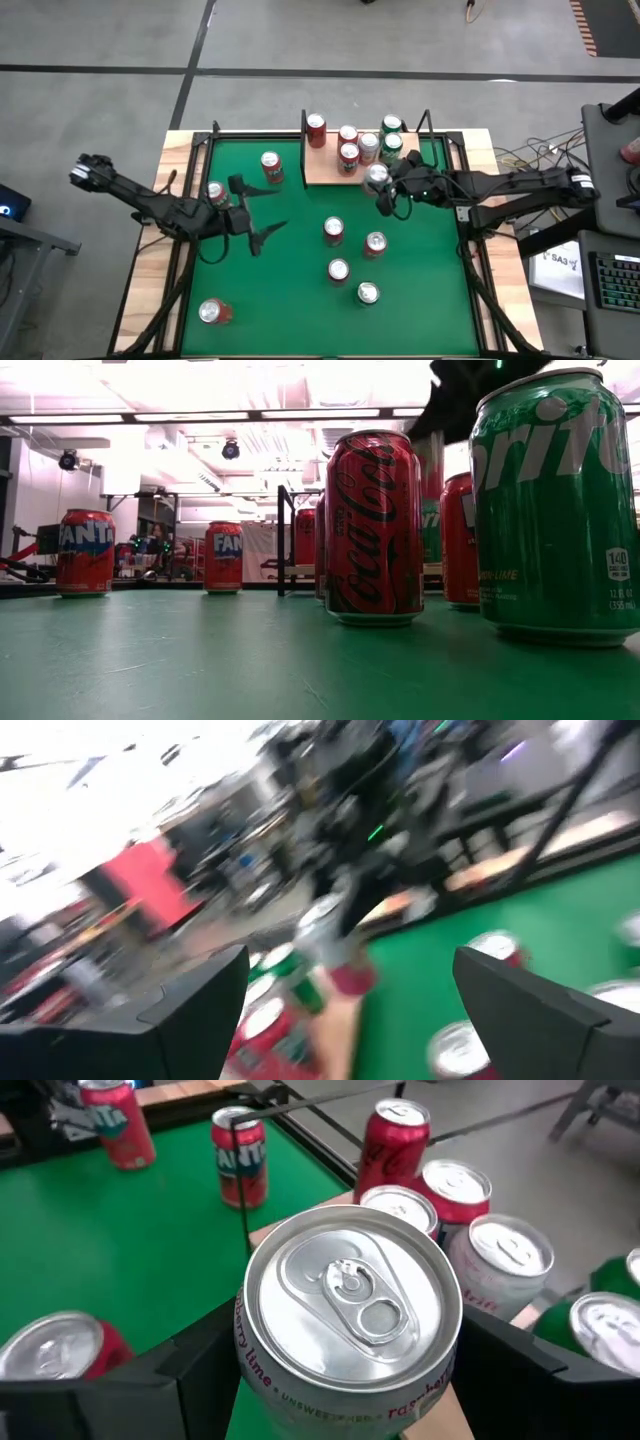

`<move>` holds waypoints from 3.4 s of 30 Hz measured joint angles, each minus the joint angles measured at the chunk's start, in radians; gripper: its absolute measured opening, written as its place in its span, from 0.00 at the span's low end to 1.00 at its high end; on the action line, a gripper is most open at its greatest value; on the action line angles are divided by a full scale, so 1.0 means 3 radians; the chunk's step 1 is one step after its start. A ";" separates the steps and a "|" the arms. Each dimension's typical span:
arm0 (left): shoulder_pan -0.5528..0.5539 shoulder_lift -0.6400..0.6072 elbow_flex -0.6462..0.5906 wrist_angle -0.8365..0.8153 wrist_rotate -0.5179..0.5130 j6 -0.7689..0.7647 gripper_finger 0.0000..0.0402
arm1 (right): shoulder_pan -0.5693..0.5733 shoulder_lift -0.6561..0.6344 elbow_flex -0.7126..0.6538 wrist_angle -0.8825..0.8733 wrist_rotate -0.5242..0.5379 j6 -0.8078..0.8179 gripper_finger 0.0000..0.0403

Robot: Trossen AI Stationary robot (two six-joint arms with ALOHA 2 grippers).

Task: Place canned beverage on shelf
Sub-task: Put the pink-white soda can on the shelf aligned with the other pink-white soda can

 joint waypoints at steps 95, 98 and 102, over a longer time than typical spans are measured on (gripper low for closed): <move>0.1591 -0.0681 -0.0737 -0.0226 0.1722 -0.0489 0.39 | -0.0762 0.0677 -0.0380 0.0759 -0.0201 -0.0024 0.70; 0.1591 -0.0688 -0.0737 -0.0228 0.1714 -0.0426 0.35 | -0.0817 0.0683 -0.0380 0.0781 -0.0202 0.0012 0.70; 0.1591 -0.0692 -0.0737 -0.0194 0.1694 -0.0401 0.33 | -0.0857 0.0723 -0.0380 0.0859 -0.0207 0.0001 0.70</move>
